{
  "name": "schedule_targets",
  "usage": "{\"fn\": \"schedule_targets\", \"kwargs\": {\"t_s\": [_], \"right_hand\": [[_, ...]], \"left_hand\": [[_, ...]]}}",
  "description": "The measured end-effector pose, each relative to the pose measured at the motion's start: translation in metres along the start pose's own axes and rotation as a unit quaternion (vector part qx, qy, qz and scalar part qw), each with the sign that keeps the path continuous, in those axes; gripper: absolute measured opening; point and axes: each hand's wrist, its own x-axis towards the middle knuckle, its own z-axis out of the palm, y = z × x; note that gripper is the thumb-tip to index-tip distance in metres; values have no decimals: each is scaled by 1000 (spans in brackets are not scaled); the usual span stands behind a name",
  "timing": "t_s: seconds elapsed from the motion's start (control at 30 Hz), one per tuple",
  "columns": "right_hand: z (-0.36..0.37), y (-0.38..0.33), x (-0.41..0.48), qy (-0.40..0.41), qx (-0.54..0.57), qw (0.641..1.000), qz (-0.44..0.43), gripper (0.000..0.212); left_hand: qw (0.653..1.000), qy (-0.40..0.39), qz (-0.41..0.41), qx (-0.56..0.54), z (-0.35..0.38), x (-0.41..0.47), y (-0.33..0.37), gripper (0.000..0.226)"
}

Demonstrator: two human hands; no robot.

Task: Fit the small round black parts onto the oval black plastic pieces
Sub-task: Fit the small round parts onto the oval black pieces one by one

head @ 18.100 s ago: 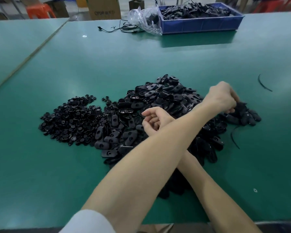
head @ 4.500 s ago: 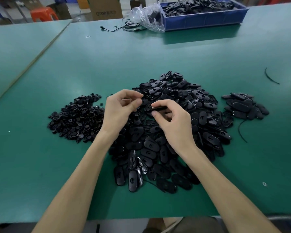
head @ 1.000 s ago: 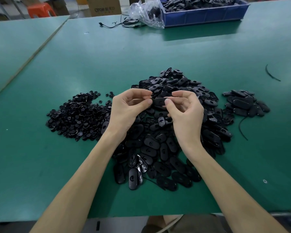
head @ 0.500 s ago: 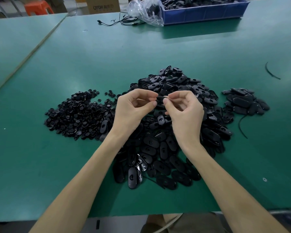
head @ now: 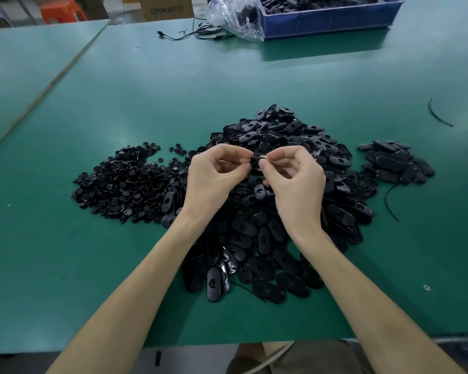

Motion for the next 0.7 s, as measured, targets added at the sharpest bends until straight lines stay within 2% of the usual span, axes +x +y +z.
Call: {"fn": "schedule_targets", "kwargs": {"t_s": [0.37,0.7], "right_hand": [[0,1,-2,-22,3,1000,3,15],[-1,2,-1,-47,23,999,1,17]], "left_hand": [[1000,-1,-3,-7,2,-2,-1,18],[999,-2,7,47,-5,2,-3,19]]}}
